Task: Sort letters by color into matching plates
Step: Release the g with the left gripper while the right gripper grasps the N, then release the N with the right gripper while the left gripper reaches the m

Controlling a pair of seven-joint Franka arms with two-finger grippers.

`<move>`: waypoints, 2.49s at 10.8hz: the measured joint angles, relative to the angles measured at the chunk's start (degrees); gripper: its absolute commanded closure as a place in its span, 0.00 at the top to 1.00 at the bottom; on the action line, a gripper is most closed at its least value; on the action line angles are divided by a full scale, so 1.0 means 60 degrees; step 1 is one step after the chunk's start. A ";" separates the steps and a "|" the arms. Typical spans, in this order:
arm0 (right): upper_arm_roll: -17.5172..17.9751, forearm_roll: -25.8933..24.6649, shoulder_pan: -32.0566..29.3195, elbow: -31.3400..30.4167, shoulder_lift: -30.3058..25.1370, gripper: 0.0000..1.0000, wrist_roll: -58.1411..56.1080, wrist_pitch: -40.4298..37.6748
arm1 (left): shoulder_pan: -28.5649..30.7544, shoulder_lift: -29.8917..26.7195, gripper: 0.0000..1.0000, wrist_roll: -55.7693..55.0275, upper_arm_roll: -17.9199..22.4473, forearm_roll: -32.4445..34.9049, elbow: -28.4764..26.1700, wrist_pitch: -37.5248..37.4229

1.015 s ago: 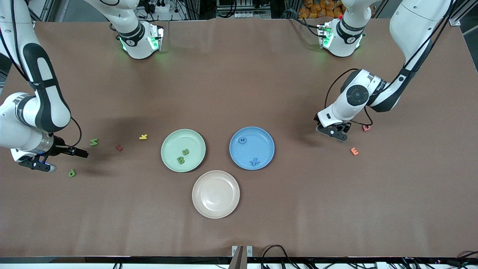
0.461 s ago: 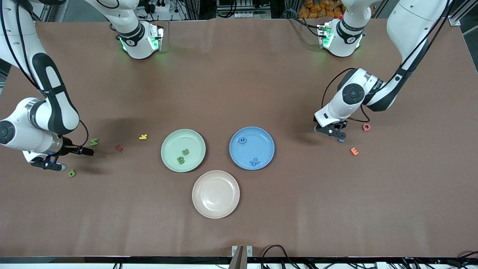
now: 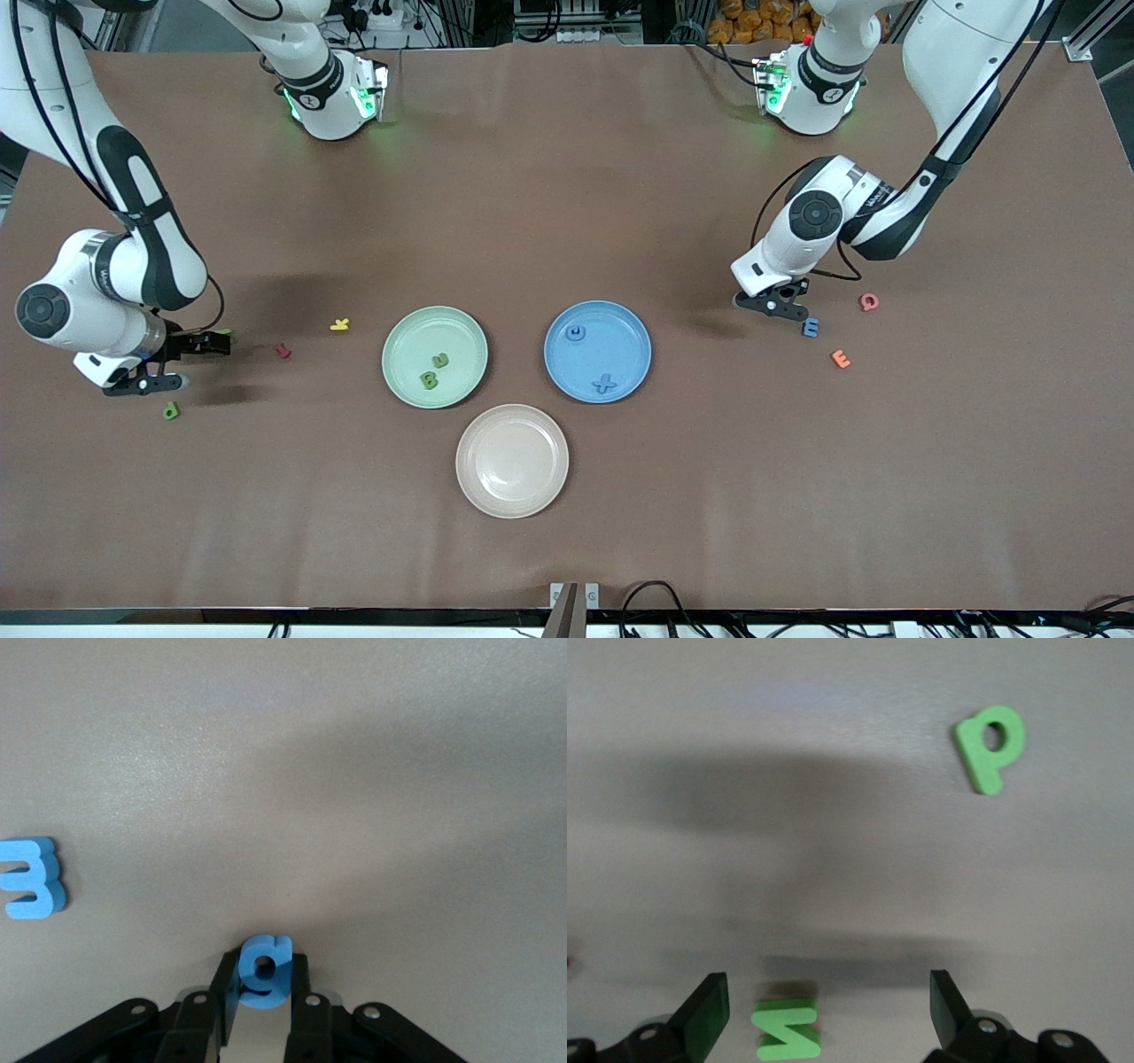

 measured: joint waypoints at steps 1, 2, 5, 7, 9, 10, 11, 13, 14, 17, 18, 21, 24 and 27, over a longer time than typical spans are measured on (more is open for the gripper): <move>0.0012 -0.0013 0.0000 -0.0126 -0.0001 1.00 -0.0412 0.0115 | -0.0001 0.0001 0.00 -0.0009 0.0000 0.0000 0.0006 0.0000; 0.0059 -0.0017 0.0000 -0.0238 -0.0010 1.00 -0.0636 0.0178 | -0.0003 0.0001 0.00 -0.0027 0.0000 0.0000 0.0053 0.0009; 0.0211 -0.0042 -0.0008 -0.0810 -0.0179 1.00 -0.0827 0.0714 | -0.0004 0.0001 0.00 -0.0548 -0.0346 0.0000 0.0582 0.0029; 0.0212 -0.0066 -0.0075 -0.1240 -0.0368 1.00 -0.1056 0.1003 | -0.0032 0.0001 0.00 -0.1230 -0.0826 -0.0001 0.1027 0.0020; 0.0214 -0.0084 -0.0195 -0.1615 -0.0557 1.00 -0.1318 0.1286 | -0.0086 0.0069 0.00 -0.1815 -0.1222 -0.0074 0.1438 0.0020; 0.0217 -0.0086 -0.0261 -0.1763 -0.0641 0.98 -0.1464 0.1417 | -0.0180 0.0167 0.00 -0.2028 -0.1379 -0.0279 0.1715 0.0023; 0.0225 -0.0094 -0.0320 -0.1862 -0.0683 0.85 -0.1538 0.1521 | -0.0420 0.0276 0.00 -0.2242 -0.1454 -0.0553 0.2046 0.0026; 0.0233 -0.0110 -0.0347 -0.1919 -0.0698 0.69 -0.1649 0.1649 | -0.1120 0.0596 0.00 -0.2825 -0.1489 -0.1003 0.2883 0.0022; 0.0248 -0.0121 -0.0347 -0.1931 -0.0701 0.59 -0.1701 0.1693 | -0.1423 0.0849 0.00 -0.3171 -0.1488 -0.1037 0.3313 0.0020; 0.0281 -0.0142 -0.0347 -0.1974 -0.0786 0.40 -0.1790 0.1701 | -0.1963 0.1692 0.00 -0.3692 -0.1482 -0.1039 0.4438 0.0020; 0.0315 -0.0150 -0.0346 -0.2001 -0.0850 0.35 -0.1800 0.1694 | -0.2052 0.1952 0.00 -0.3756 -0.1481 -0.1039 0.4801 0.0021; 0.0331 -0.0181 -0.0352 -0.2037 -0.0890 0.31 -0.1812 0.1699 | -0.2541 0.2721 0.00 -0.3870 -0.1334 -0.1040 0.5742 0.0018; 0.0330 -0.0186 -0.0359 -0.2038 -0.0890 0.27 -0.1813 0.1707 | -0.3864 0.3123 0.99 -0.4138 -0.0212 -0.1040 0.6472 0.0018; 0.0325 -0.0192 -0.0376 -0.2013 -0.0906 0.24 -0.1813 0.1744 | -0.4129 0.3149 1.00 -0.4183 0.0111 -0.1040 0.6687 0.0012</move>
